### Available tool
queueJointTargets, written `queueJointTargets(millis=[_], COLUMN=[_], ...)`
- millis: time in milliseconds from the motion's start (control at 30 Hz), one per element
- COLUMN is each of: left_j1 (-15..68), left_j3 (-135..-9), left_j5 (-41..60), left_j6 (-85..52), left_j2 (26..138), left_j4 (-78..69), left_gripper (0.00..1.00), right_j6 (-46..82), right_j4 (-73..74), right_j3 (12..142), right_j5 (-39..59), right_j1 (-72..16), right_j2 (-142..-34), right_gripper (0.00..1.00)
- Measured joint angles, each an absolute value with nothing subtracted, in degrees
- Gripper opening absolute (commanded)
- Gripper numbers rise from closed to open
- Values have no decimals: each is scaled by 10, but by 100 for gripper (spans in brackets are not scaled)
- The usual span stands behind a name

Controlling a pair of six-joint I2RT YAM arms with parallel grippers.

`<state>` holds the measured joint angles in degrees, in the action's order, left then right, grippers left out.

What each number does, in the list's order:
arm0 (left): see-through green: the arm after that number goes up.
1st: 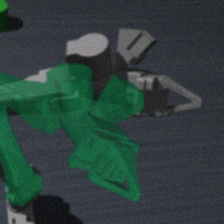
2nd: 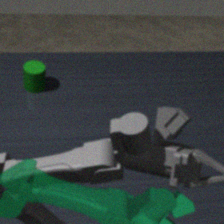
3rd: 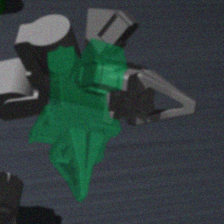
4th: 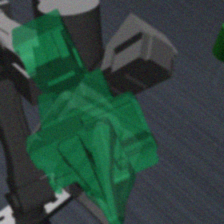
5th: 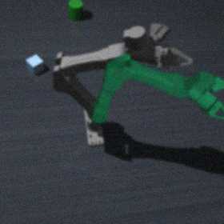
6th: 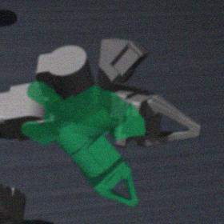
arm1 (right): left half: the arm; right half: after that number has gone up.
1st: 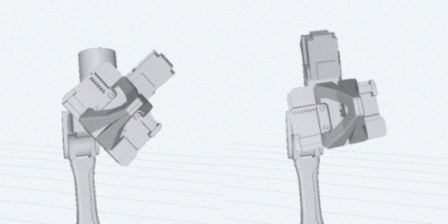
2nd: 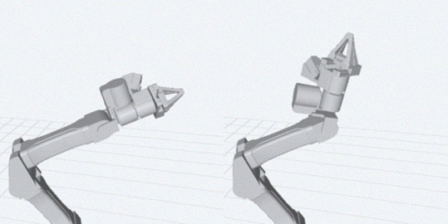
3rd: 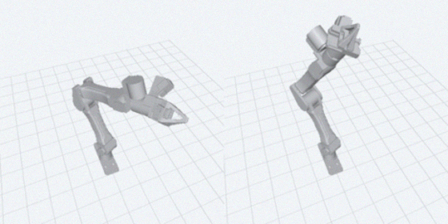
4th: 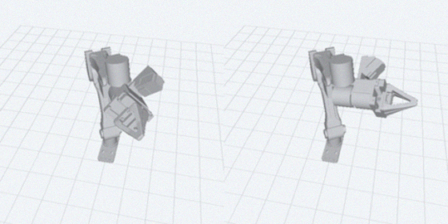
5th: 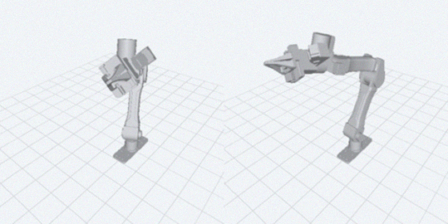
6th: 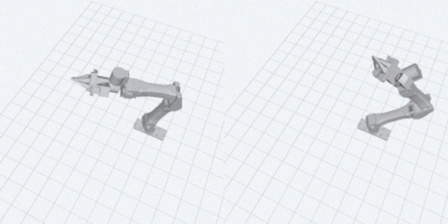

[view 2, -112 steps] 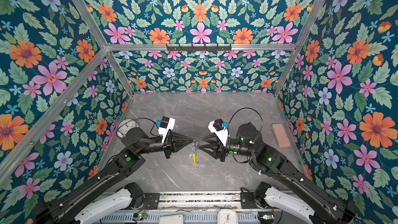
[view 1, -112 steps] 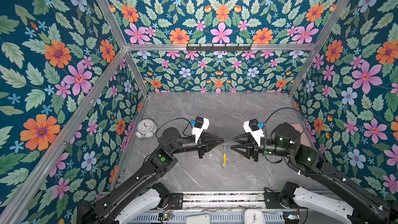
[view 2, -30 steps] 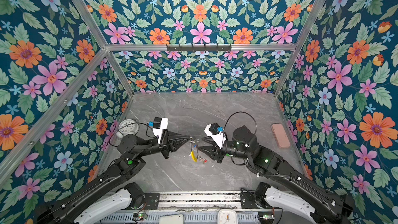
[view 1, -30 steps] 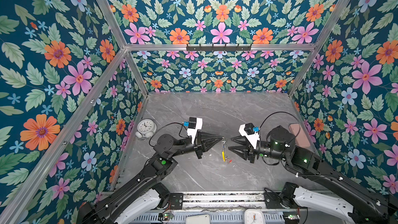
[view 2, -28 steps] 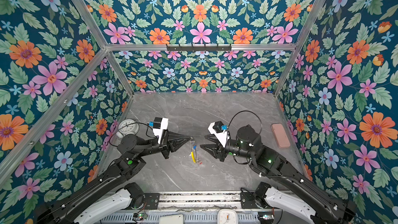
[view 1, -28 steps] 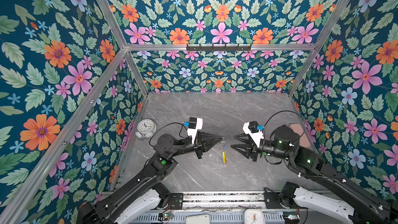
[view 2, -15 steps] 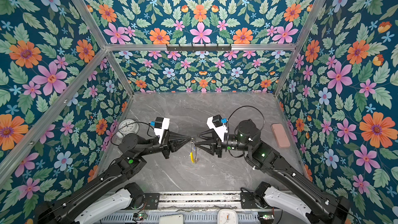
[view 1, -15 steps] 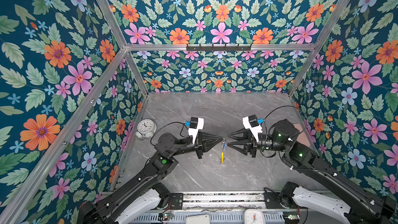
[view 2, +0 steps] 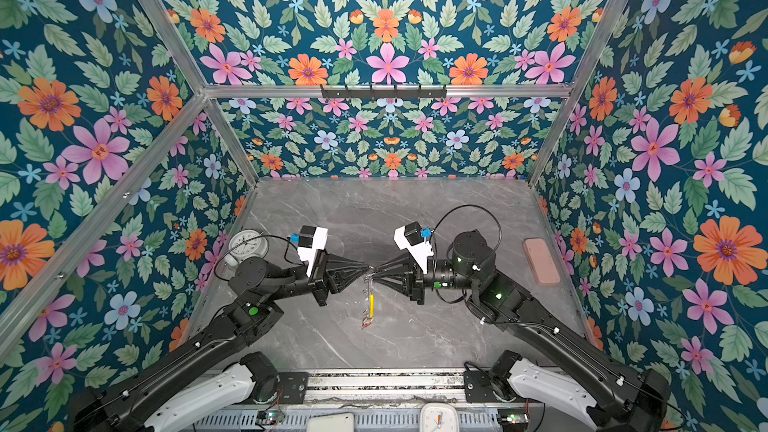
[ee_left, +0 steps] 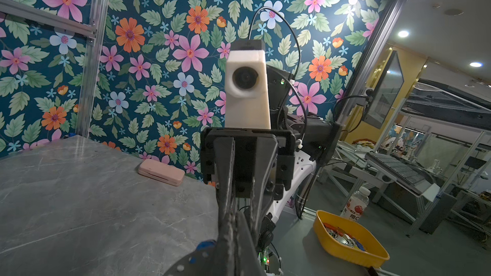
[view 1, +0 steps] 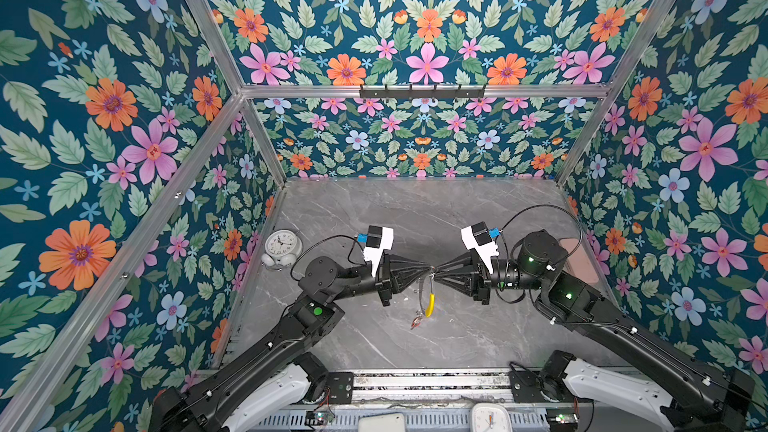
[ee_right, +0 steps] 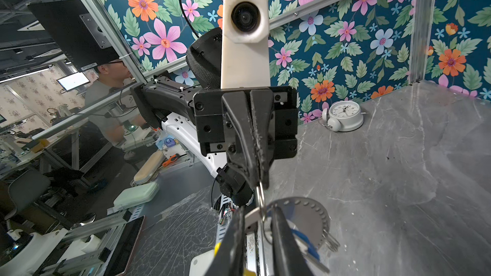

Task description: Remove the keys from the keyring

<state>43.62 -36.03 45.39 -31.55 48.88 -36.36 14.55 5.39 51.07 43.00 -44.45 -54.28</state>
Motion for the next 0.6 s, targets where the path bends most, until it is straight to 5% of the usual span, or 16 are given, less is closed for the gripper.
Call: queueJointTargets(millis=[400, 600], left_j1=[436, 436], left_j3=[-357, -356], left_j5=[460, 460], left_j6=[-324, -326], left_j2=[492, 494], left_j4=[-375, -377], left_gripper=[0, 0], right_j6=[149, 150], right_j4=[58, 42], right_j3=[509, 518], right_j5=[433, 433], right_j1=[-444, -444], right_j2=[-550, -553], right_gripper=[0, 0])
